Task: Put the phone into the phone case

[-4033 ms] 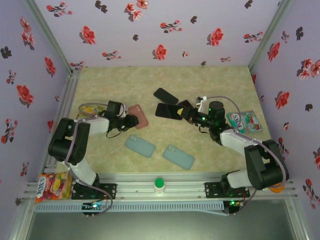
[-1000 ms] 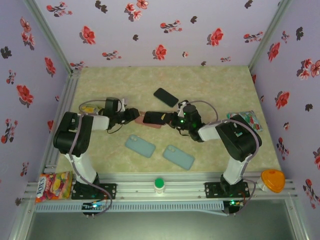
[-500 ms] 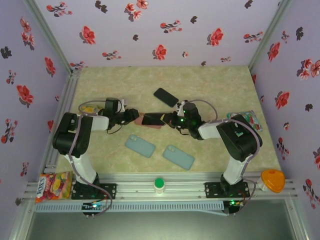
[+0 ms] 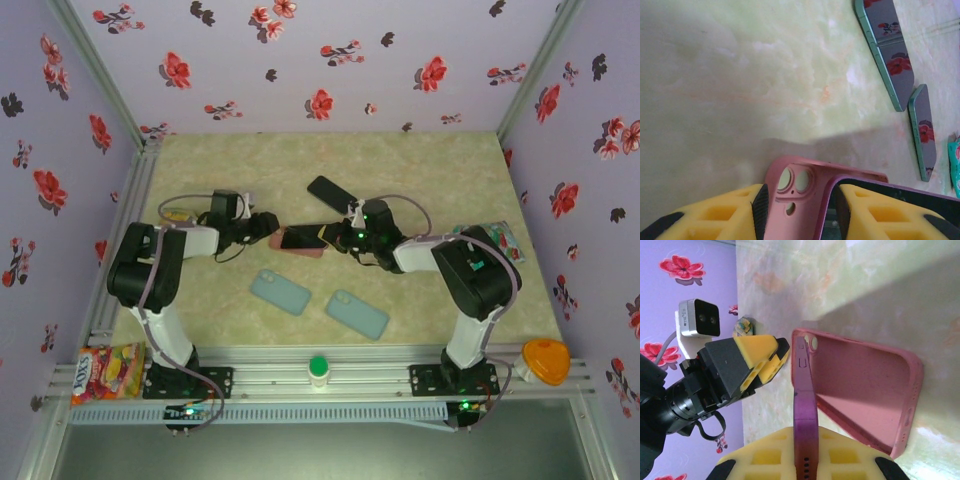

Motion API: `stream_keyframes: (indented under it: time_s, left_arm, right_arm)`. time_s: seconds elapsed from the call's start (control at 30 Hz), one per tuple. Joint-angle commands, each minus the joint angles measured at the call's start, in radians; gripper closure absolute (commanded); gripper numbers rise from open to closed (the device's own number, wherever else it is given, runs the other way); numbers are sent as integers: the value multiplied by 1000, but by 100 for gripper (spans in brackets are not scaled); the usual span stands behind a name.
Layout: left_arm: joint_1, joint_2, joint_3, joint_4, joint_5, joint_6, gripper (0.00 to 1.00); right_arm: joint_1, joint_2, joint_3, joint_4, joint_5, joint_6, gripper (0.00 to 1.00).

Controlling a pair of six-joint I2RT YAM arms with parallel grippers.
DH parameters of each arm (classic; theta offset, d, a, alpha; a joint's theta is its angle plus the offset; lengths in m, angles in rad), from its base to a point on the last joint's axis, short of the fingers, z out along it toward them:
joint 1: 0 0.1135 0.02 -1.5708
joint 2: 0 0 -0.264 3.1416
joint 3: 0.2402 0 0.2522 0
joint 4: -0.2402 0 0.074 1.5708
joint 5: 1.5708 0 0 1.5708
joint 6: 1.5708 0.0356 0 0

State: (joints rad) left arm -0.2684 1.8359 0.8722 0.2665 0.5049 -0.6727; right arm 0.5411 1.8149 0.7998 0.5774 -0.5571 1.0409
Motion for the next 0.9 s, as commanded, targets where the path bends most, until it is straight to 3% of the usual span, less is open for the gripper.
stream_keyframes:
  time_s: [0.0, 0.87]
  left_arm:
    - [1, 28, 21, -18, -9, 29, 56]
    - [-22, 71, 23, 19, 1, 7, 54]
  right_arm:
    - [-9, 27, 46, 32, -27, -1, 100]
    - [-17, 117, 94, 38, -44, 28, 100]
